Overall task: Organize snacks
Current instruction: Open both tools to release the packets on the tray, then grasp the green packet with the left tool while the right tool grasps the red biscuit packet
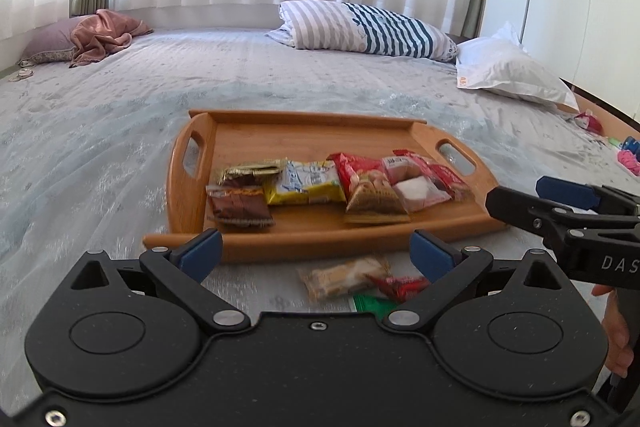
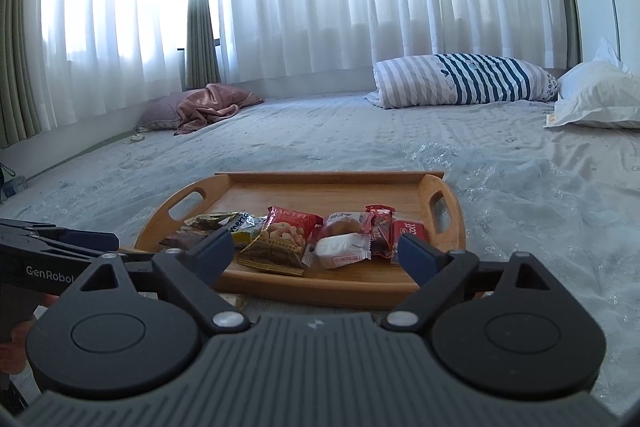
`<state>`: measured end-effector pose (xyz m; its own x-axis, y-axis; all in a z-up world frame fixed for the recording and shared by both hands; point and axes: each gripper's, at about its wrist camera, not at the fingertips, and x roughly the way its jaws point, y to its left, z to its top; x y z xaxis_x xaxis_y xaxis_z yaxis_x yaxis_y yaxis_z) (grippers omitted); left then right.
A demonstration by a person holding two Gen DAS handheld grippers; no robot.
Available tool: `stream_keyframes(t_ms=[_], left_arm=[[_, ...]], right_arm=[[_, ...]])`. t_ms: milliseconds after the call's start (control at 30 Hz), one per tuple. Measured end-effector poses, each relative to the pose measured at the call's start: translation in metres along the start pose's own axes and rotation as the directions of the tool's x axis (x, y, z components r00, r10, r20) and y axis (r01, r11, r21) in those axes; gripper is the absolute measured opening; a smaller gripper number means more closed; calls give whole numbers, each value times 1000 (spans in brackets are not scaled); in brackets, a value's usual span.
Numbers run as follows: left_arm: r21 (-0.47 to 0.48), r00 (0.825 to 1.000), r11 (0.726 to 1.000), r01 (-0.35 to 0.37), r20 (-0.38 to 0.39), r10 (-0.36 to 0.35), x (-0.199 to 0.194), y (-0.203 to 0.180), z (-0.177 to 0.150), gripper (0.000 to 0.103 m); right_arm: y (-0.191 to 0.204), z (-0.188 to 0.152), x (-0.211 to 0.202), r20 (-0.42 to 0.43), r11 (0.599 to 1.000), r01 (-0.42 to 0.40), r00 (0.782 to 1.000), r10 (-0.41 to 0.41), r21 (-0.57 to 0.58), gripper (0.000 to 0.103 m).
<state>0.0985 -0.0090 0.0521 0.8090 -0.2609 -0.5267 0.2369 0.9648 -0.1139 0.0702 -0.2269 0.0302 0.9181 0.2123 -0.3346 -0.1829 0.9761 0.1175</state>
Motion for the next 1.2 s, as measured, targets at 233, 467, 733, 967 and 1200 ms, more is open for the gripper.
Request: stream_keyframes(t_ms=[233, 467, 733, 967, 1200], left_arm=[[19, 1000, 1000, -22, 0, 22, -14, -1, -17, 100], [36, 1000, 999, -13, -22, 14, -21, -4, -31, 101], [21, 998, 1000, 21, -64, -19, -17, -8, -40, 101], [32, 992, 995, 95, -85, -92, -8, -23, -33, 92], [37, 986, 993, 110, -128, -105, 18, -41, -38, 83]], right_arm=[[1, -13, -10, -11, 999, 18, 1000, -19, -33, 98], [-4, -26, -21, -44, 998, 25, 999, -28, -54, 98], [5, -53, -39, -90, 996, 2, 996, -10, -87, 98], [25, -77, -57, -96, 994, -45, 995, 35, -102, 103], [42, -95, -59, -60, 998, 42, 997, -45, -52, 103]])
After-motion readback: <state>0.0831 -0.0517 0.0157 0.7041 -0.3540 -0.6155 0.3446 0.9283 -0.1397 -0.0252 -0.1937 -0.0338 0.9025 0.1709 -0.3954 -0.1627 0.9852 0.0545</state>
